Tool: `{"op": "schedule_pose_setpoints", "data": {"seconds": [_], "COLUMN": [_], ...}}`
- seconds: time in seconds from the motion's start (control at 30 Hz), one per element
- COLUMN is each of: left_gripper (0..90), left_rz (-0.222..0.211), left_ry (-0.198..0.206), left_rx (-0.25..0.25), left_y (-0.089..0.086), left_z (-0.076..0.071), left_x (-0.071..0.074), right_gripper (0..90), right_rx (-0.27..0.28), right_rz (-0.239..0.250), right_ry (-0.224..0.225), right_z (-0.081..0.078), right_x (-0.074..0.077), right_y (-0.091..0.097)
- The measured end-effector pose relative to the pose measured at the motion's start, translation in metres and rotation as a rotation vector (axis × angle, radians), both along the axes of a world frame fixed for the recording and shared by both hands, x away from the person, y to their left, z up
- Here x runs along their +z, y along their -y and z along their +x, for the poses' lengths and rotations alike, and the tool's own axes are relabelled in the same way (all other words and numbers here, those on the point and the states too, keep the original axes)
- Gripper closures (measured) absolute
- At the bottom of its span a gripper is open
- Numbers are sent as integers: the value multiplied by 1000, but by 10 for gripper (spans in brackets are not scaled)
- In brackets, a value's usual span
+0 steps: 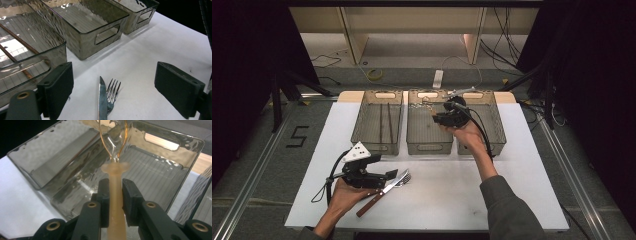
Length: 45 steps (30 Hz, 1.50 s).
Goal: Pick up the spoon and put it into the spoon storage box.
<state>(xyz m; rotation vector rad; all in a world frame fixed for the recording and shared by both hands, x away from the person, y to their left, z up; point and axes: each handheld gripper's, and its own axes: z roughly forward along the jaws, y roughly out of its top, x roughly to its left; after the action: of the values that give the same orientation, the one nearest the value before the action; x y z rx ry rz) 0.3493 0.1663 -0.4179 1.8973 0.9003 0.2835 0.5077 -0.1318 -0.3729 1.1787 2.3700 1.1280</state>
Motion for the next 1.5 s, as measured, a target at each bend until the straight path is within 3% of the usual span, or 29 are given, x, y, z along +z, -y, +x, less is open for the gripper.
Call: {"op": "schedule_pose_setpoints", "data": {"seconds": [0.97, 1.5], "left_gripper": [152, 152], "left_rz": [11, 2], "left_ry": [2, 15], "left_rx": [0, 1], "left_y": [0, 0], "left_z": [0, -1], "left_x": [0, 1], "right_gripper": [775, 754], "right_rx": [-19, -9], "right_rz": [-34, -32], "right_ry": [-57, -86], "right_z": [11, 14], "right_x": [-27, -33], "right_y": [-20, -26]}}
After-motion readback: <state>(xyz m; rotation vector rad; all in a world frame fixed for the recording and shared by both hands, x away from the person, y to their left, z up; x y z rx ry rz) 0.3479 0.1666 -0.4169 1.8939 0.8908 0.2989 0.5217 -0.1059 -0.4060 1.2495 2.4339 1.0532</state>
